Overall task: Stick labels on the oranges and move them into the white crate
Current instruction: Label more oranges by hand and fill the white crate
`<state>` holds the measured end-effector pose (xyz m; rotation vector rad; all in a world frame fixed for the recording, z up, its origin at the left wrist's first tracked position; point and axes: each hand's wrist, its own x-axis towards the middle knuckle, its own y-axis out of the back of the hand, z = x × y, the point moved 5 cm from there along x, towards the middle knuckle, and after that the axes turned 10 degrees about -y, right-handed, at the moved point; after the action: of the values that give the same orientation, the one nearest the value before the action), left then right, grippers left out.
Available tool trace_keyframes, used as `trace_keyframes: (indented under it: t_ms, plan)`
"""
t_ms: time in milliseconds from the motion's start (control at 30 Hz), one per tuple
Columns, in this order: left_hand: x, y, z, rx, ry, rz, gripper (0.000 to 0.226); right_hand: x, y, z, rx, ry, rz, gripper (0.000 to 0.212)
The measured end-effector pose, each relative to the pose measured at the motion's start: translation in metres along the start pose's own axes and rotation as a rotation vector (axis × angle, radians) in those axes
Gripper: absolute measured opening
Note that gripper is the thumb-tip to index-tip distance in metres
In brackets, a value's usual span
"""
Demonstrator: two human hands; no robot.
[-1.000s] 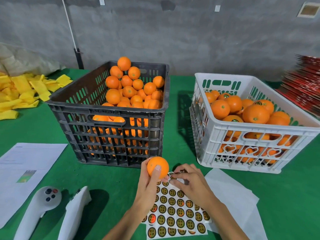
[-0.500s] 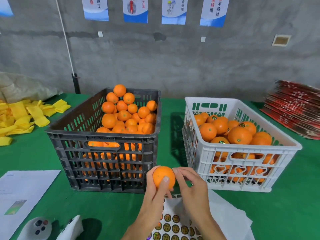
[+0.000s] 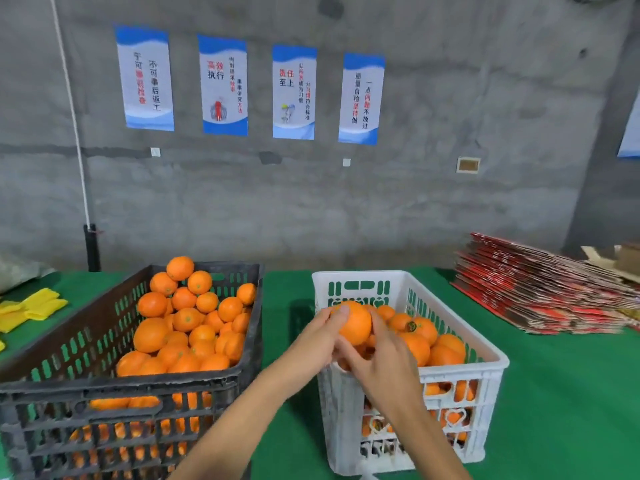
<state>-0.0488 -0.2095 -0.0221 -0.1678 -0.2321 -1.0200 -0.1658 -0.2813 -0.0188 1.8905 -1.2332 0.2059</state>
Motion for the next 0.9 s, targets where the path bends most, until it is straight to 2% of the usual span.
trace_keyframes:
  t_ms: [67,133,200,300,400,467,567,633,733,800,900]
  plan:
    - [0.013,0.006,0.015,0.083,-0.024,-0.006,0.054,0.024,0.007,0.013,-0.145,-0.046,0.110,0.074]
    - [0.019,0.024,0.028,0.200,-0.084,0.077,0.056,0.042,0.009,0.019,-0.321,-0.064,0.141,0.073]
    - [0.021,0.047,0.036,0.272,-0.136,0.156,0.045,0.053,0.001,0.010,-0.391,0.063,0.129,0.061]
    - [0.017,0.090,0.047,0.403,-0.210,0.279,0.006,0.053,-0.027,-0.028,-0.213,0.242,0.040,0.046]
    - [0.004,0.138,0.055,0.700,-0.213,0.335,0.013,0.048,-0.064,-0.074,-0.001,0.291,-0.086,0.043]
    - [-0.004,0.176,0.049,0.927,-0.112,0.270,0.018,0.045,-0.090,-0.105,0.150,0.271,-0.212,0.041]
    - [-0.022,0.241,0.037,1.175,0.176,0.083,0.030,0.041,-0.130,-0.145,0.237,0.220,-0.430,0.041]
    - [-0.032,0.276,0.015,1.189,0.450,-0.132,0.036,0.039,-0.155,-0.164,0.199,0.211,-0.558,0.042]
    - [-0.049,0.303,-0.016,1.055,0.853,-0.443,0.045,0.039,-0.185,-0.180,0.094,0.231,-0.635,0.042]
    - [-0.050,0.307,-0.026,0.998,0.941,-0.520,0.057,0.038,-0.197,-0.186,0.059,0.234,-0.657,0.042]
    - [-0.041,0.314,-0.033,1.039,0.930,-0.444,0.091,0.038,-0.206,-0.186,0.024,0.234,-0.672,0.043]
